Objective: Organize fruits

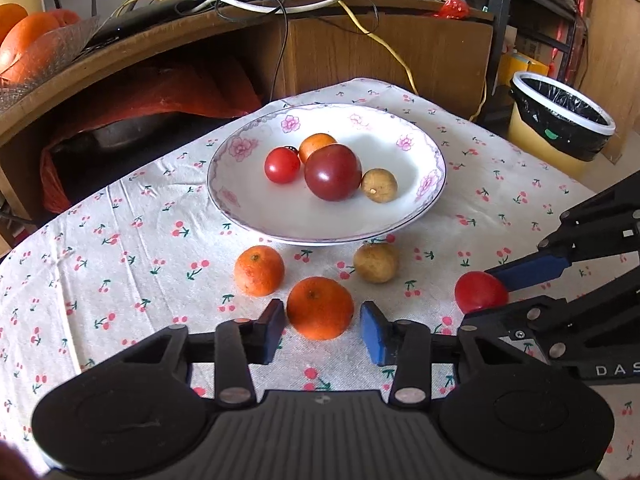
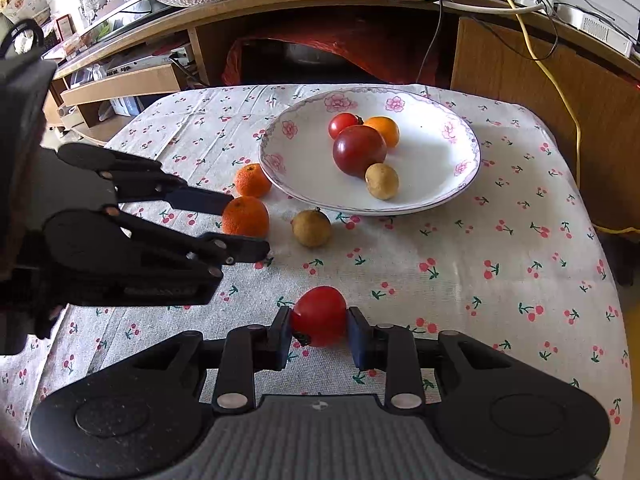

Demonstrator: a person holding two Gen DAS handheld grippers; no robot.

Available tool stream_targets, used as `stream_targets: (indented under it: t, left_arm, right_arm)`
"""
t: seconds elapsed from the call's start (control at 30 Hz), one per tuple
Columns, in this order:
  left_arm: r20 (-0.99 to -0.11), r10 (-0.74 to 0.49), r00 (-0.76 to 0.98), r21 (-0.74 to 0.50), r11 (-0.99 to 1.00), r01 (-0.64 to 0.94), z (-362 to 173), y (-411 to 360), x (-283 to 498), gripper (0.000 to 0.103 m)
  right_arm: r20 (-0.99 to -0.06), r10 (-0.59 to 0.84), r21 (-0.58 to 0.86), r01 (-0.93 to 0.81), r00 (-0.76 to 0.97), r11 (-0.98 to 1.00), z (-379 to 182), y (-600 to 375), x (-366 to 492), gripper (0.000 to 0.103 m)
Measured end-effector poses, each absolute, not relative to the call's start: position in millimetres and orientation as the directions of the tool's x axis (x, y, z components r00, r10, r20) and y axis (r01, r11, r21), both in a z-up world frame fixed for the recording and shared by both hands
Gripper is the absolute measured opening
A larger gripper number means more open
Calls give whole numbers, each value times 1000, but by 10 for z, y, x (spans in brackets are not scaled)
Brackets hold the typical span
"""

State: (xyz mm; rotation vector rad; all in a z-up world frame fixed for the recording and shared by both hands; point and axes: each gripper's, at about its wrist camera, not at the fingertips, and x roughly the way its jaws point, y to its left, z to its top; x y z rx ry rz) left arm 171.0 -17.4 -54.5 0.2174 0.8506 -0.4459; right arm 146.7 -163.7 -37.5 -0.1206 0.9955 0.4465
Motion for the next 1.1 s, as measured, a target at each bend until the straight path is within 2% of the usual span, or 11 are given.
stream_targets:
  t: [0.07,0.67,0.87,1.1]
  left_arm:
    - [-762,-288,581,12,889,457,-541,-172,1724,43]
    - [-819,-245,518,48,871,488,-424,-29,1096,42]
    - [-809,-259,527,53,861,506,-430,-16,1062,43]
    - [-799,-261,541,87,841,534,-429,9,1018,50]
  right_arm:
    - [-831,304,98,-417,465,904,-373,-1646,1483,24]
    - [-839,314,72,-480,445,874,-335,-1604,1300,24]
    - [-840,312,54,-505,443,861,-352,-1539,1285,25]
    - [-844,313,52,-515,436,856,-374,-1550,1293,35]
